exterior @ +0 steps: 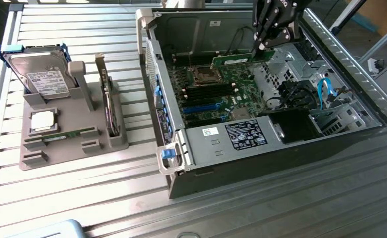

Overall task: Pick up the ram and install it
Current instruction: 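Insert the ram into the slot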

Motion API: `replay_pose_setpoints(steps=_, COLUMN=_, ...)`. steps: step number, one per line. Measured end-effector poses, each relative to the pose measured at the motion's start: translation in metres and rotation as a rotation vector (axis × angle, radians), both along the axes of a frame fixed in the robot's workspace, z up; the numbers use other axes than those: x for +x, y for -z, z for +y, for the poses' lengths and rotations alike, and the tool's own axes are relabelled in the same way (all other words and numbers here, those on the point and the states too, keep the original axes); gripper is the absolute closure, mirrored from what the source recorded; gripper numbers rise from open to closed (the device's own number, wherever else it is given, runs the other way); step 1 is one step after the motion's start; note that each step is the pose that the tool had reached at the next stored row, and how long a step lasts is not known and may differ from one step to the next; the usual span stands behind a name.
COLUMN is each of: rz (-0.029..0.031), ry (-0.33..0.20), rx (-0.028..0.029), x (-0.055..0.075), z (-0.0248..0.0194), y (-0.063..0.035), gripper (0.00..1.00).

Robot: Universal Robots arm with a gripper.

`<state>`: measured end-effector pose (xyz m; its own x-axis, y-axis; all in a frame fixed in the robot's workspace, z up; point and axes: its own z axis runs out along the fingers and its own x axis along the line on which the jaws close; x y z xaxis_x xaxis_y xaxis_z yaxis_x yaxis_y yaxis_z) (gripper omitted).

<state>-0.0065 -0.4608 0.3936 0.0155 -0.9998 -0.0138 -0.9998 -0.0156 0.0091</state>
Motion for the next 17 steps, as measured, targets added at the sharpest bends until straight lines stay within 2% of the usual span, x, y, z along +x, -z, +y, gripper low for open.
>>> replay_pose_setpoints(steps=7, rz=-0.0001, ry=0.0, rx=0.0002, x=0.0, z=0.0188, y=0.0019, gripper=0.88)
replay_pose_setpoints(steps=9, rz=0.0, ry=0.0, rx=0.0, x=0.0, z=0.0265, y=0.0026, gripper=0.88)
replay_pose_setpoints(steps=14, rz=-0.0001, ry=0.0, rx=0.0001, x=0.0, z=0.0384, y=0.0038, gripper=0.88)
replay_pose_setpoints(steps=16, rz=0.0, ry=0.0, rx=0.0001, x=0.0, z=0.0467, y=0.0046, gripper=0.88)
replay_pose_setpoints(steps=17, rz=-0.0001, ry=0.0, rx=0.0002, x=0.0, z=0.0482, y=0.0048, gripper=0.88)
